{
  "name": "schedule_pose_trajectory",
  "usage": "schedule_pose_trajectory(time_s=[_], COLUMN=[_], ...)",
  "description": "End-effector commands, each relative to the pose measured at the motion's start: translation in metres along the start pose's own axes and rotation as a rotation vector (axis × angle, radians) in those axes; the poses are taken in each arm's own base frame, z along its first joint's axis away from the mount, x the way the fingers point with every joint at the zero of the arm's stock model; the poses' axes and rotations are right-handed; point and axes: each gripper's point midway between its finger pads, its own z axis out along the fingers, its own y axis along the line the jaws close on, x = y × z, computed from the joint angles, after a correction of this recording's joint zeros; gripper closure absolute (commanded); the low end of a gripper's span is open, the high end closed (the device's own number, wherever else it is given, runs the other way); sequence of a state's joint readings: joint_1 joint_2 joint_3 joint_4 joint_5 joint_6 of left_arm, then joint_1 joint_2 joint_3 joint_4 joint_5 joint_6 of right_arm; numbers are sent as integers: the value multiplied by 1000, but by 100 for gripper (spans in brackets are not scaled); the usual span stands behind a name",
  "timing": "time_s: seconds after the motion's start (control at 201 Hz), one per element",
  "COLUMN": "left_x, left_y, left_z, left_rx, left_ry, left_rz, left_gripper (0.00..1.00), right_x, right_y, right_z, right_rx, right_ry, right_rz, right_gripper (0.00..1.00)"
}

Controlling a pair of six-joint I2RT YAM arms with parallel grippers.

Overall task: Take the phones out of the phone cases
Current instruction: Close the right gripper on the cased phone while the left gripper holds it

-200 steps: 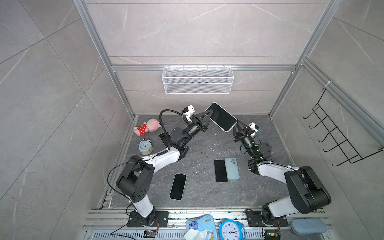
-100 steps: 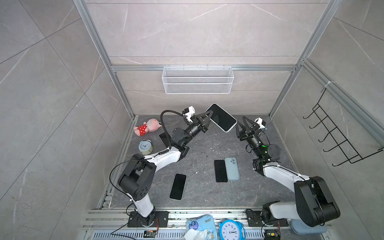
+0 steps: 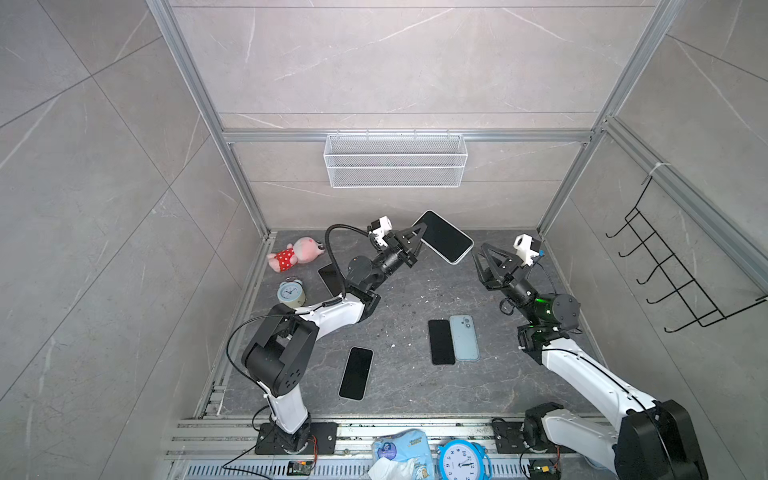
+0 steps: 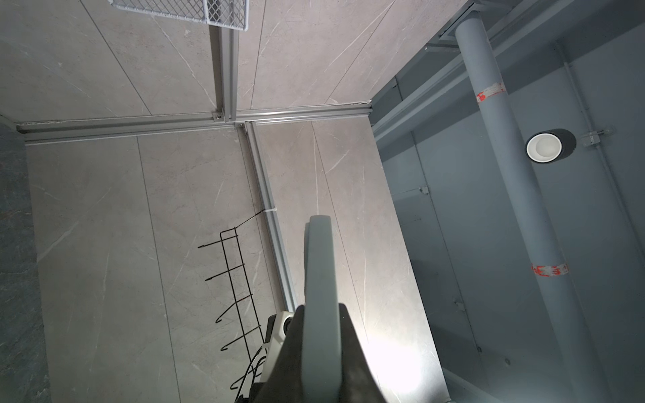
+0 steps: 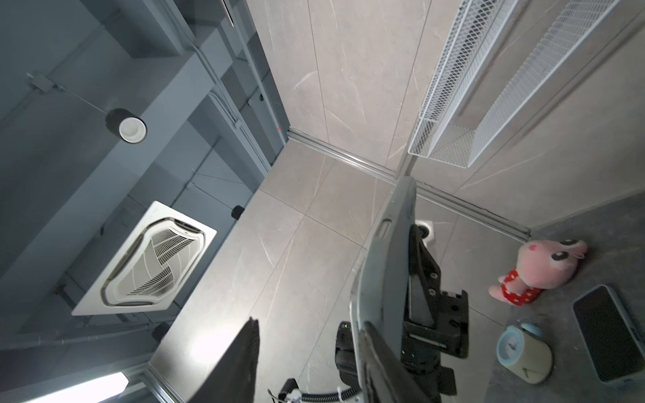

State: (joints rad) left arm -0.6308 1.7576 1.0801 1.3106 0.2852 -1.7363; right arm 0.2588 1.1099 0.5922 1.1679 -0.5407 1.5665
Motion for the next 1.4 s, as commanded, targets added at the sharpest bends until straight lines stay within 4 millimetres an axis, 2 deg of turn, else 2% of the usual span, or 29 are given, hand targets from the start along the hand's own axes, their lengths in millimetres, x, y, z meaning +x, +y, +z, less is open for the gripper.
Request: schedule_pose_trajectory(time_s=[0.0, 0.274, 0.483, 0.926, 1.195, 1.395], left_x=[3, 6, 9, 17, 22, 26], left_y=[-38, -44, -40, -36, -40, -44], left_z=[2, 3, 6, 9, 12, 14], left_rx=[129, 142, 137, 134, 144, 153], left_ry=[-2, 8, 16, 28, 41, 56], left_rz=[13, 19, 15, 8, 17, 31], left_gripper=[100, 100, 100, 100, 100, 100], right_x=[12, 16, 18, 19, 19, 18], right_y=[-16, -35, -31, -34, -44, -61], right_z=[-3, -9, -5, -2, -1, -4], right_rx=[65, 134, 119, 129, 162, 236], right_ry=[47, 52, 66, 70, 70, 65], right_rz=[-25, -33, -43, -51, -47, -42], right_gripper=[53, 55, 55, 56, 61, 65])
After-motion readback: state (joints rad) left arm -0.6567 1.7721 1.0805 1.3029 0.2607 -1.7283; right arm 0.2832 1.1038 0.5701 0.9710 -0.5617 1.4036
